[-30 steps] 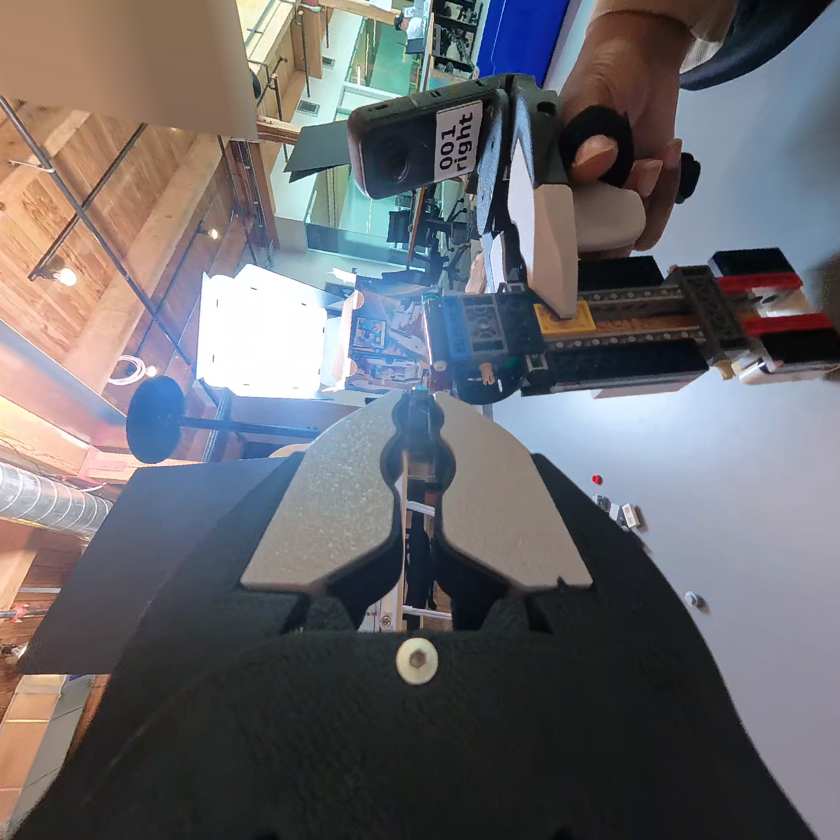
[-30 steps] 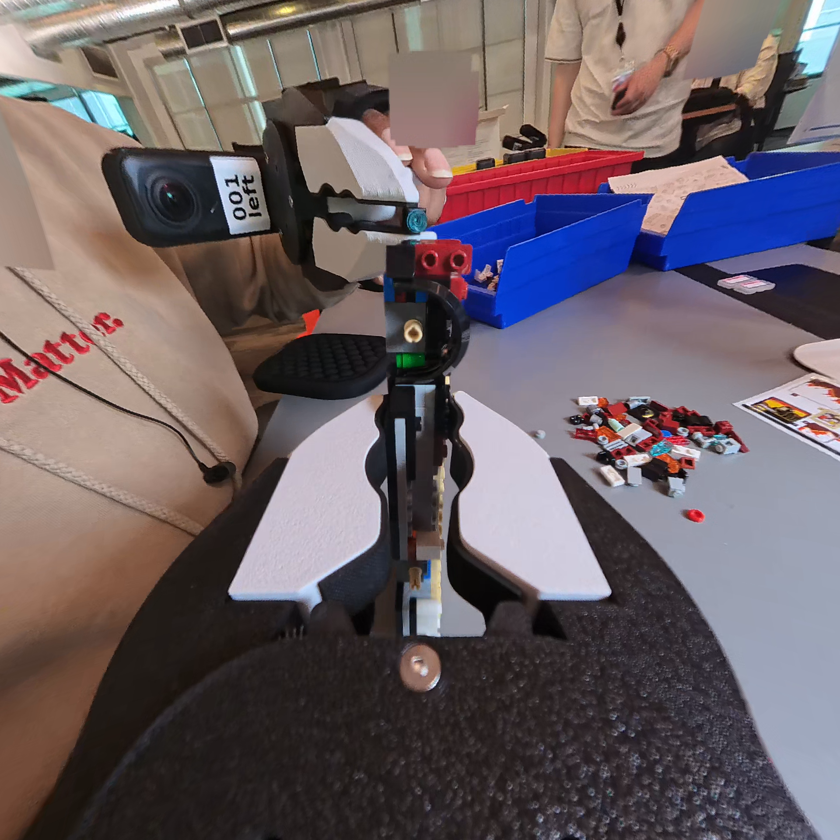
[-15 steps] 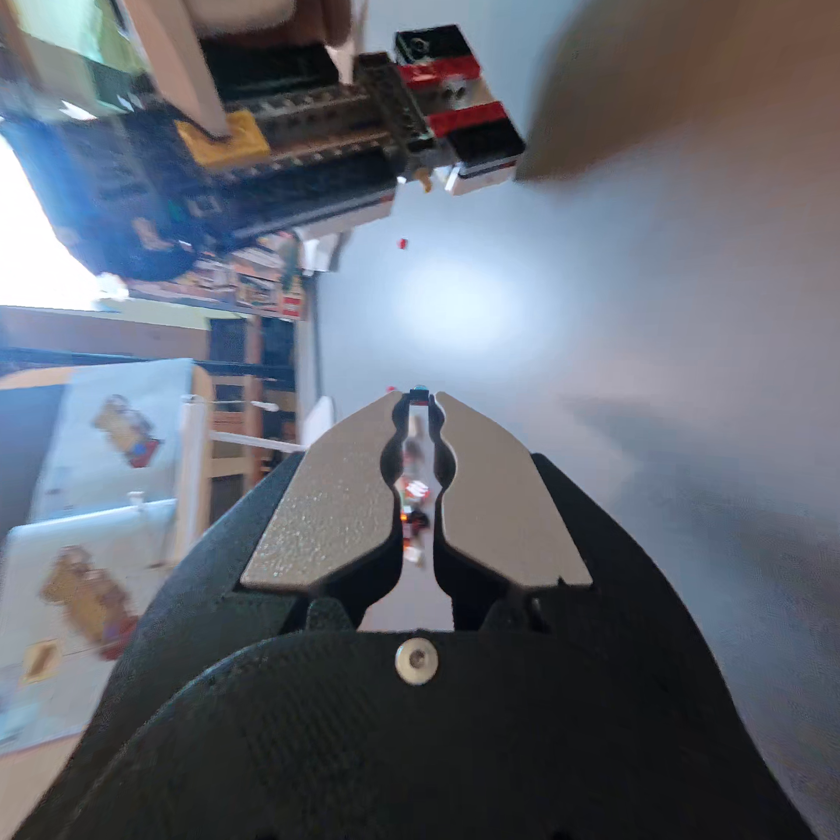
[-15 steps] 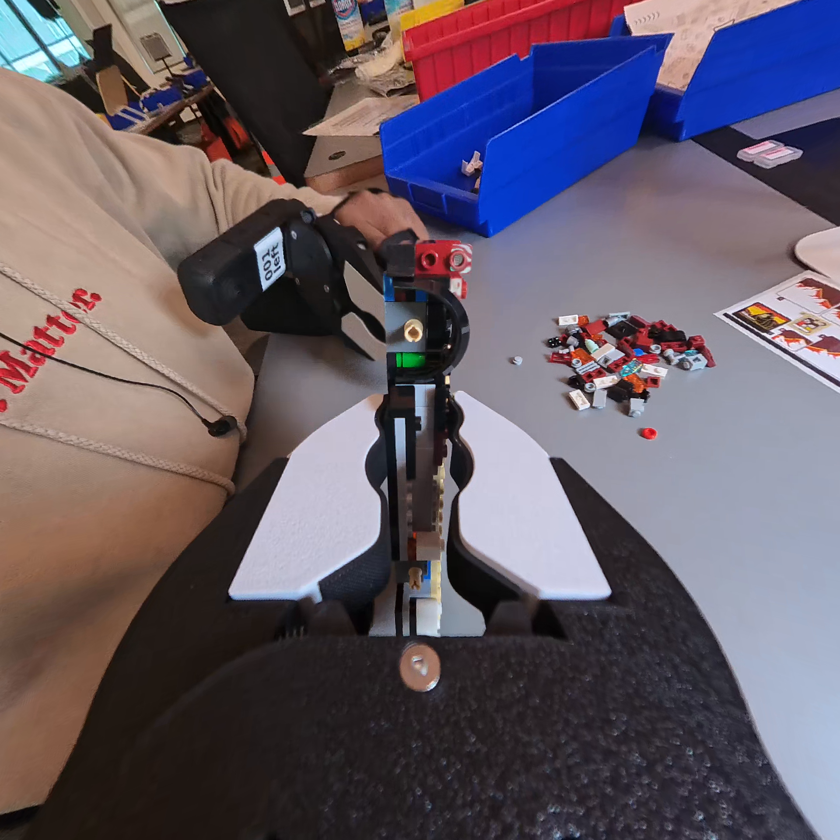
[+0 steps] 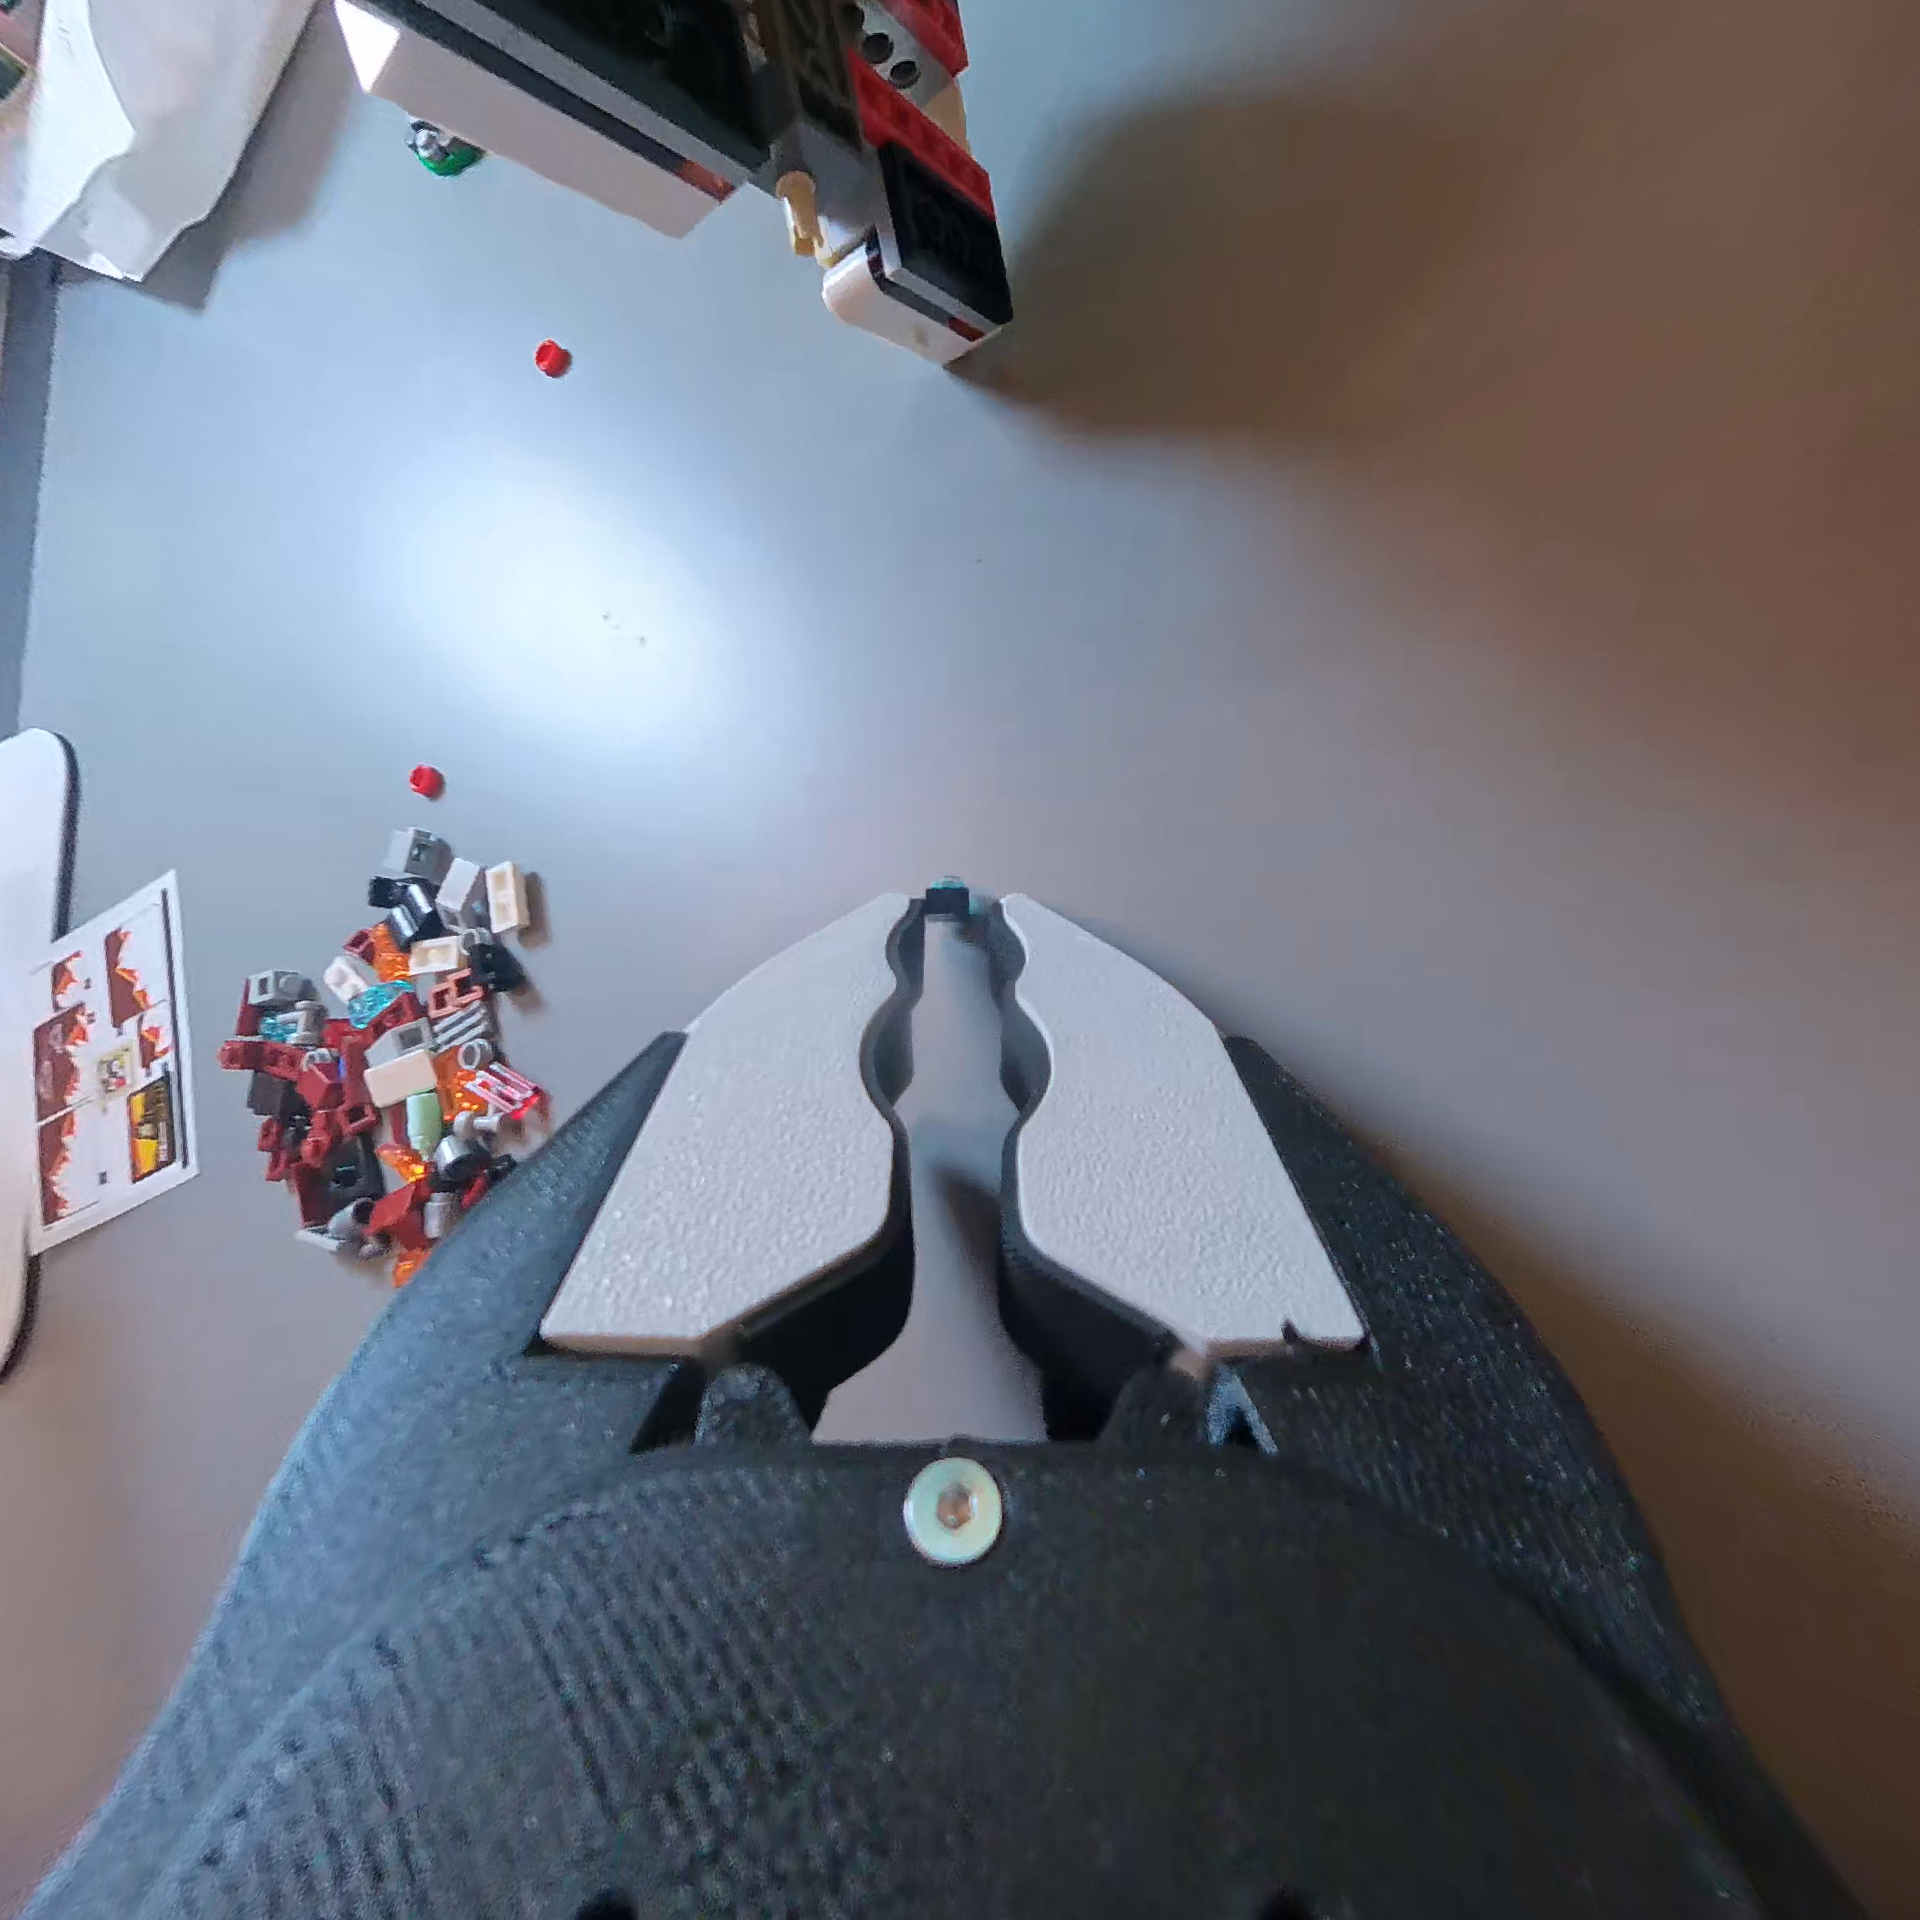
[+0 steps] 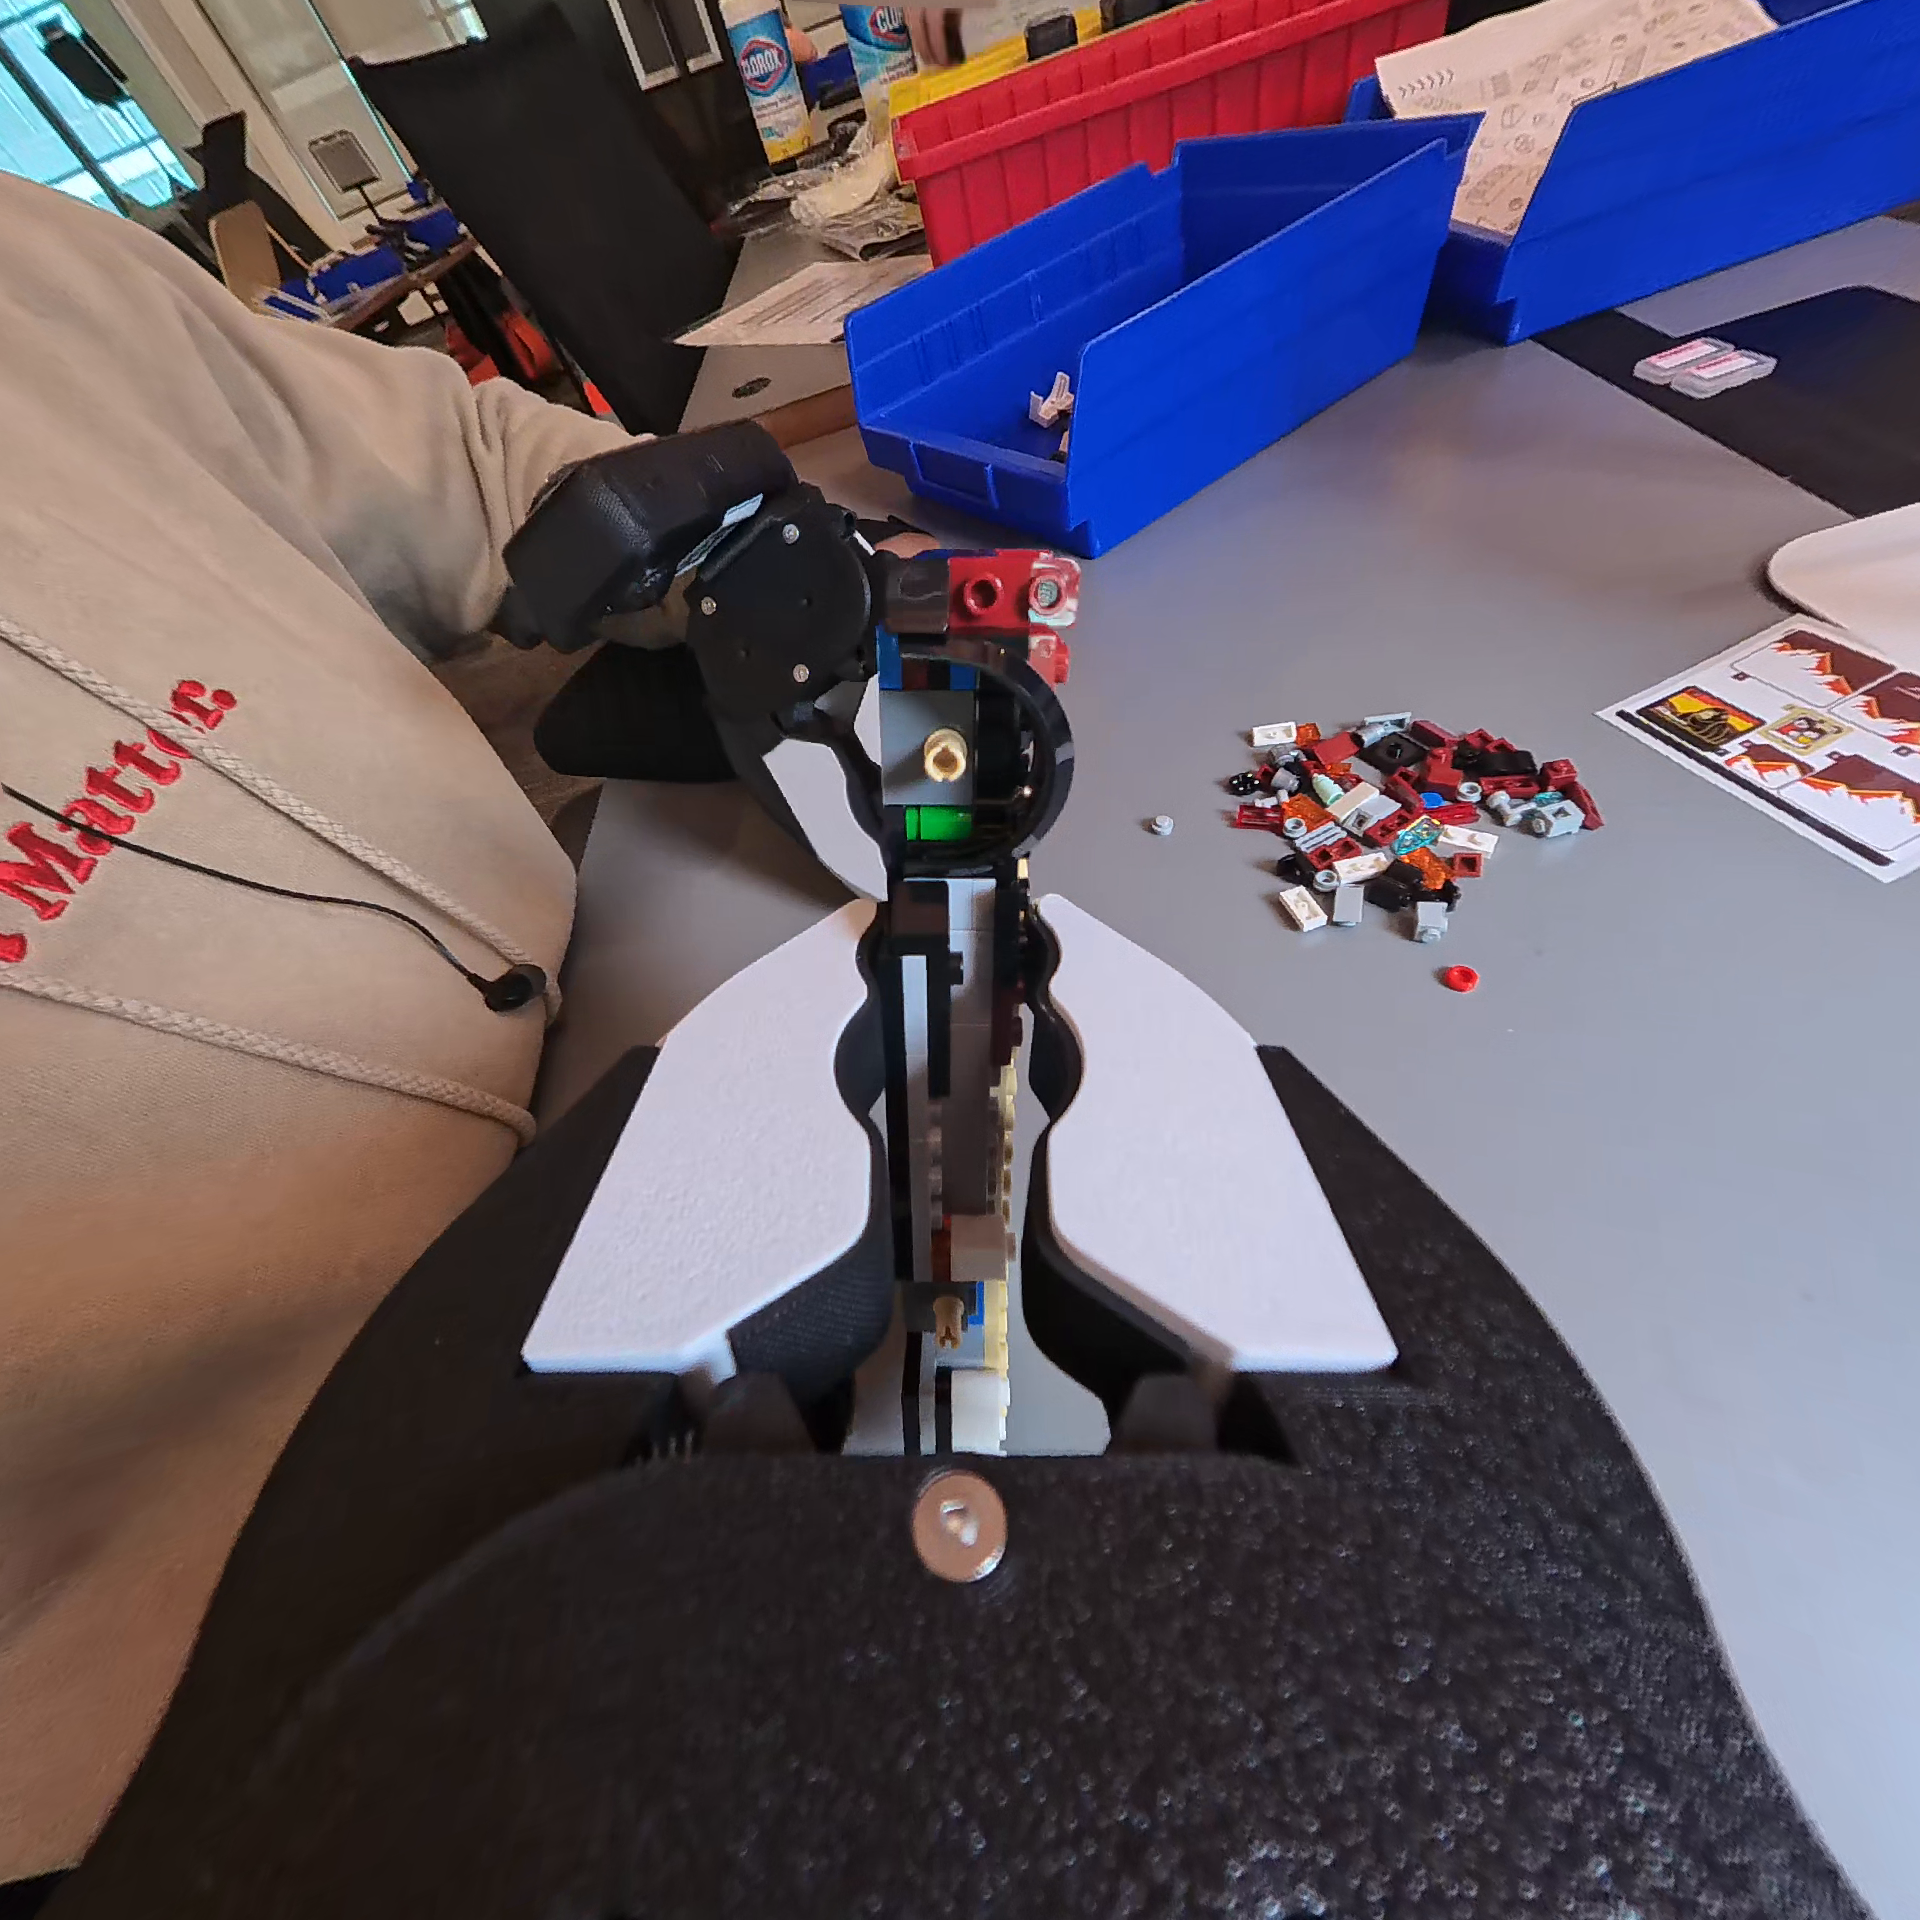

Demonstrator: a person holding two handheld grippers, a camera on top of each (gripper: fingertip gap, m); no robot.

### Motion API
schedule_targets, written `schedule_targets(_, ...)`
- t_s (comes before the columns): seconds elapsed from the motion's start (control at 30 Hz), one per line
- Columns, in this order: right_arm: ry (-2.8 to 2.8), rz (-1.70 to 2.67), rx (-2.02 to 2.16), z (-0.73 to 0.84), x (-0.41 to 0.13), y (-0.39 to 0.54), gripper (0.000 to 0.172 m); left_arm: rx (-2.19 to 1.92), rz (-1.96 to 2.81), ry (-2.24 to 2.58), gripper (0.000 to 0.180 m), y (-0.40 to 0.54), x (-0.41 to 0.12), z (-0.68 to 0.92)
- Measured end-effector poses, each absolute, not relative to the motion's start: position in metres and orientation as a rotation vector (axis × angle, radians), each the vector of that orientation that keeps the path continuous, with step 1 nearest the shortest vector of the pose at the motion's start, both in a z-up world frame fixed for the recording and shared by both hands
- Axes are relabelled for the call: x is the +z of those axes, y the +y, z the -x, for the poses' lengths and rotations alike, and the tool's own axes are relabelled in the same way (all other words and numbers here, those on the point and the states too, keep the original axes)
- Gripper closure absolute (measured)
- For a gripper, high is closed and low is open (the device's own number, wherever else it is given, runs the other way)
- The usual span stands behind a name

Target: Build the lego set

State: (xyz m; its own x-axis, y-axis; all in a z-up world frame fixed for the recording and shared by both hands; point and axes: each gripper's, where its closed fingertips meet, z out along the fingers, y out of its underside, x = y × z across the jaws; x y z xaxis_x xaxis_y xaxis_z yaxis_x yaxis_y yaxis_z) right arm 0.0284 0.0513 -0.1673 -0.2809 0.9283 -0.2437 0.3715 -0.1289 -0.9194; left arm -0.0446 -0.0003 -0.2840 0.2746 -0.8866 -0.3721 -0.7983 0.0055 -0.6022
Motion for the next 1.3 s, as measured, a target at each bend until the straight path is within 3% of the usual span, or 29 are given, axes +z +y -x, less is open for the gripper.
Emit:
schedule_targets(0.37,-1.586,1.407,1.441,-0.03,-0.165,0.05,0.149,-0.595,2.143,1.143,0.159,-0.009,-0.273,0.04)
schedule_targets(0.77,-1.534,1.383,1.472,-0.037,-0.164,0.051,0.149,-0.364,2.193,1.146,0.171,-0.004,-0.285,0.038)
schedule_targets(1.3,-1.531,1.32,1.524,-0.041,-0.163,0.048,0.148,-0.263,2.117,1.199,0.168,-0.001,-0.287,0.041)
